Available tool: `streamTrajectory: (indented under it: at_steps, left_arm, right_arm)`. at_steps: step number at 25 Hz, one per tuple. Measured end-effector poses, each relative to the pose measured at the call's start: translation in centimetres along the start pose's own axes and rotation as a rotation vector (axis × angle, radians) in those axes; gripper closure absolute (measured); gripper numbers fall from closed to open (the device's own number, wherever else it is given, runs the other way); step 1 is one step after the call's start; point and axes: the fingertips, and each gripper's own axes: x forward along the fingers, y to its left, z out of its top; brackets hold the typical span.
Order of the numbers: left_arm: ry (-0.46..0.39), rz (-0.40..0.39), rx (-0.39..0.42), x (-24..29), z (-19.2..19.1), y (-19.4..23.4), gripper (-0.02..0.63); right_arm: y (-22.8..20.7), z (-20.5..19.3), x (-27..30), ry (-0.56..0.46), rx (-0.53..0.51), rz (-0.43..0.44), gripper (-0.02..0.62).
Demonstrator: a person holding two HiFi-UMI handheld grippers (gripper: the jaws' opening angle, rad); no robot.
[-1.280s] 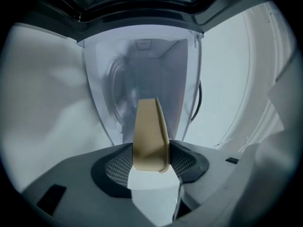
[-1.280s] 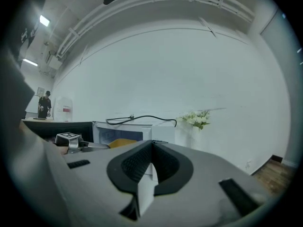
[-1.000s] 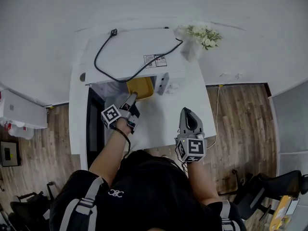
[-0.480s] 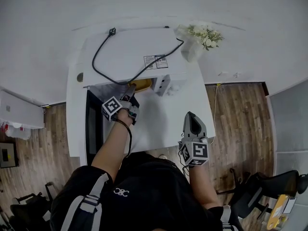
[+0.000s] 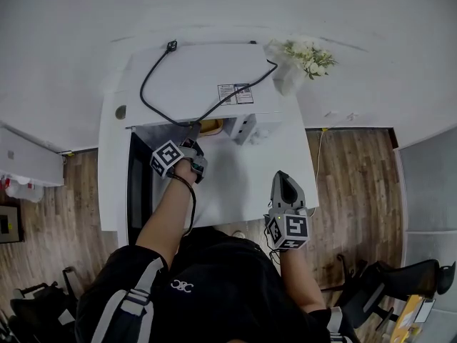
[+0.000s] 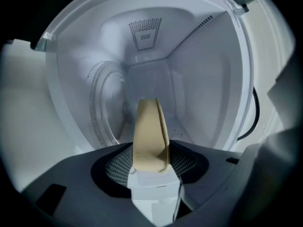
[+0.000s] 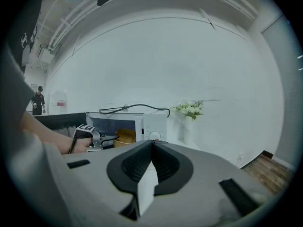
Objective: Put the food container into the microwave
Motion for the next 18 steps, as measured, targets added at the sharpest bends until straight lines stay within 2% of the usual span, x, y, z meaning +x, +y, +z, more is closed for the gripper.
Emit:
streamTrajectory:
  at_steps: [9, 11, 14, 18]
  left_arm:
    - [-0.054, 0.047, 0.074, 0.1, 1.8, 0.0, 0.37]
    - [-0.061, 0.089, 0.153, -0.1, 2.2, 0.1, 0.37]
    - [-0.053, 0.219, 0.341, -0.6, 2.6, 0.9, 0.364]
    - [-0.041, 0.367, 0.607, -1.6, 3.1, 1.2, 0.29]
  right_arm:
    - [0.0, -0.3, -0.3, 0.009, 0.006, 0.011, 0.591]
    - [0.0, -0.4, -0.3, 0.013, 0.015, 0.015, 0.591]
    - [0.3, -0.3, -0.2, 0.012, 0.035, 0.024, 0.591]
    - [0.8, -0.4, 0.1, 0.014, 0.032, 0.043, 0.591]
